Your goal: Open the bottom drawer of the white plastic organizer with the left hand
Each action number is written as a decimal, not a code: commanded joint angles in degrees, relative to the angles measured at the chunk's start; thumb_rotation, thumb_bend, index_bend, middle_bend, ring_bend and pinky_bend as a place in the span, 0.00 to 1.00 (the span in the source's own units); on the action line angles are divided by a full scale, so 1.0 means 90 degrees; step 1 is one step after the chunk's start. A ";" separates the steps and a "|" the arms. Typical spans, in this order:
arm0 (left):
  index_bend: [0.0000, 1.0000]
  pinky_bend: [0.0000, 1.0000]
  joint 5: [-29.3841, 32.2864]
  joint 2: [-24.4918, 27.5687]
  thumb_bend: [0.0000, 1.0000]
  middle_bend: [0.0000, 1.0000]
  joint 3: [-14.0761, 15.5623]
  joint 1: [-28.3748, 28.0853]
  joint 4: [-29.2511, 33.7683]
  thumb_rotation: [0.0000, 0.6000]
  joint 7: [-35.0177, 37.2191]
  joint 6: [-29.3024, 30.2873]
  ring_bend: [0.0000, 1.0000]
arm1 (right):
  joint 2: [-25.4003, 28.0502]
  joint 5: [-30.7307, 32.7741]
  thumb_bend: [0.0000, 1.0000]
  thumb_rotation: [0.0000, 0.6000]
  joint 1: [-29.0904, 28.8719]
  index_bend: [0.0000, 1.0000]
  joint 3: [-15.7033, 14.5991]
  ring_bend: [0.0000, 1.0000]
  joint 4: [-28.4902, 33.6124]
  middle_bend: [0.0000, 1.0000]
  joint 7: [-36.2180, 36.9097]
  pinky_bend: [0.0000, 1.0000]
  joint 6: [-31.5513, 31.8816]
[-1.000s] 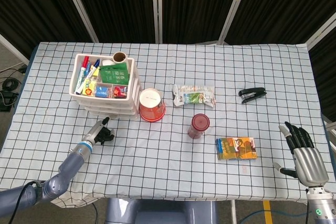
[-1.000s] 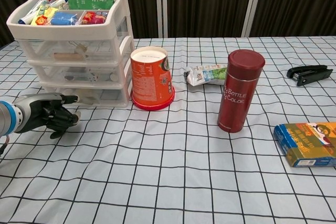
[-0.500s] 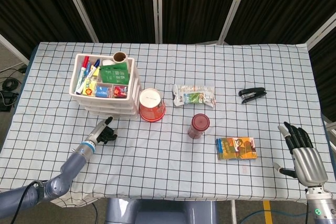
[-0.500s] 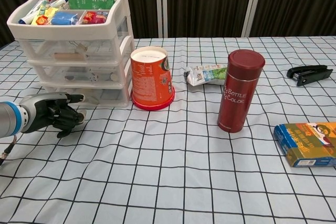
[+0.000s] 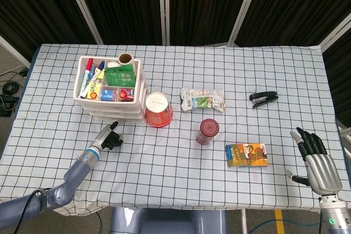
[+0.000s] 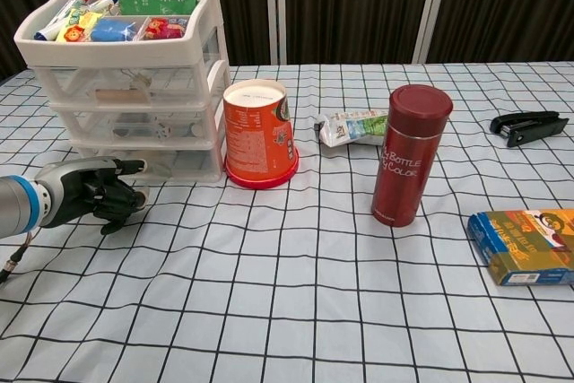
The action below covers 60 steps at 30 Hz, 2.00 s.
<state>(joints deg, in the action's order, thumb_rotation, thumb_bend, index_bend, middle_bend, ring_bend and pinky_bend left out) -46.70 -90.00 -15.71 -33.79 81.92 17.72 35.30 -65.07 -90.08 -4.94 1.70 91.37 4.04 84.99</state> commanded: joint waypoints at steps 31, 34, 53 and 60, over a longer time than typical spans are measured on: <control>0.09 0.78 -0.0114 -0.0071 0.73 0.91 0.0029 0.0033 -0.0097 1.00 0.0352 -0.0039 0.94 | -0.0010 0.0010 0.03 1.00 -0.0002 0.00 0.0000 0.00 0.0003 0.00 -0.0039 0.00 -0.0005; 0.09 0.78 -0.0190 -0.0100 0.73 0.91 0.0012 0.0081 -0.0126 1.00 0.0471 -0.0045 0.94 | -0.0011 0.0006 0.03 1.00 -0.0001 0.00 -0.0005 0.00 0.0004 0.00 -0.0046 0.00 -0.0006; 0.12 0.78 -0.0788 -0.0076 0.74 0.91 -0.0154 0.0258 -0.0162 1.00 0.1338 -0.0526 0.94 | -0.0016 -0.0003 0.03 1.00 0.0001 0.00 -0.0007 0.00 0.0007 0.00 -0.0059 0.00 0.0003; 0.17 0.78 -0.1022 0.0017 0.73 0.91 -0.0146 0.0366 -0.0060 1.00 0.1531 -0.0506 0.94 | -0.0026 -0.0011 0.03 1.00 0.0003 0.00 -0.0015 0.00 0.0010 0.00 -0.0082 0.00 0.0001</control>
<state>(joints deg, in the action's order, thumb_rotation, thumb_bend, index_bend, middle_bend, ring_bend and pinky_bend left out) -55.74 -89.96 -17.03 -30.63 81.29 31.31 30.75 -65.30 -90.18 -4.91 1.56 91.45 3.30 85.01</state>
